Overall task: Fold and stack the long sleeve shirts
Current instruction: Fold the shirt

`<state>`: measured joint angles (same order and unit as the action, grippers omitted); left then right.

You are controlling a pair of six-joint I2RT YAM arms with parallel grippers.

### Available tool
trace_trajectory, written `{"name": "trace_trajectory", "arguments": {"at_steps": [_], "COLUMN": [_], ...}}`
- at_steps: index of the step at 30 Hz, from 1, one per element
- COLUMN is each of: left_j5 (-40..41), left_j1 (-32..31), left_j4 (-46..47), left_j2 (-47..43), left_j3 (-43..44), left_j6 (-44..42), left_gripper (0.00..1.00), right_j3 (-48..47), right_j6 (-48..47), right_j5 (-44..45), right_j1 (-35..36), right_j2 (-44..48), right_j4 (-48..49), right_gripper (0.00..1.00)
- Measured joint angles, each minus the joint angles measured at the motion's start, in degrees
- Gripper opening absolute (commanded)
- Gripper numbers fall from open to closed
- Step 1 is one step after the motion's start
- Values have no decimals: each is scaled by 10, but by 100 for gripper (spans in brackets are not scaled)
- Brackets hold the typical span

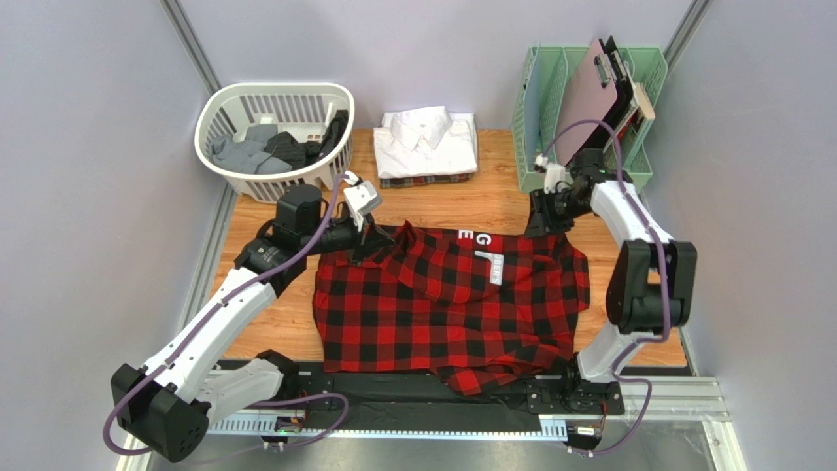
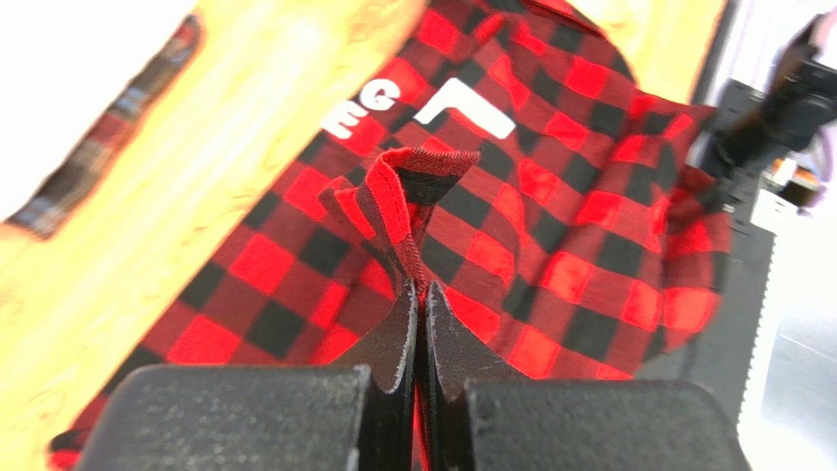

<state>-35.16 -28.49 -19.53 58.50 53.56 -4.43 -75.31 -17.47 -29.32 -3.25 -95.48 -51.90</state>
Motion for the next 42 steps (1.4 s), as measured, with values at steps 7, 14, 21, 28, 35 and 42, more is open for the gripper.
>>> {"name": "trace_trajectory", "arguments": {"at_steps": [7,14,21,28,35,42], "left_j5": [3,107,169,162,186,230], "left_j1": [44,55,105,155,155,155], "left_j4": [3,-11,-81,-183,-237,-260], "left_j2": [33,132,185,257,418,494], "left_j3": [-5,-63,-46,122,223,280], "left_j6": [-39,-102,-166,-282,-382,-438], "left_gripper": [0,13,54,64,64,61], "right_j3": [0,-3,-22,-40,30,146], "right_j6": [-14,-19,-40,-73,-97,-107], "right_j5": [19,44,59,97,133,166], "right_j1": [8,5,5,5,5,5], "right_j2": [-135,-135,-104,-52,-22,52], "right_j4": [-20,-30,-61,-65,-54,-48], "right_gripper": [36,36,36,34,31,28]}}
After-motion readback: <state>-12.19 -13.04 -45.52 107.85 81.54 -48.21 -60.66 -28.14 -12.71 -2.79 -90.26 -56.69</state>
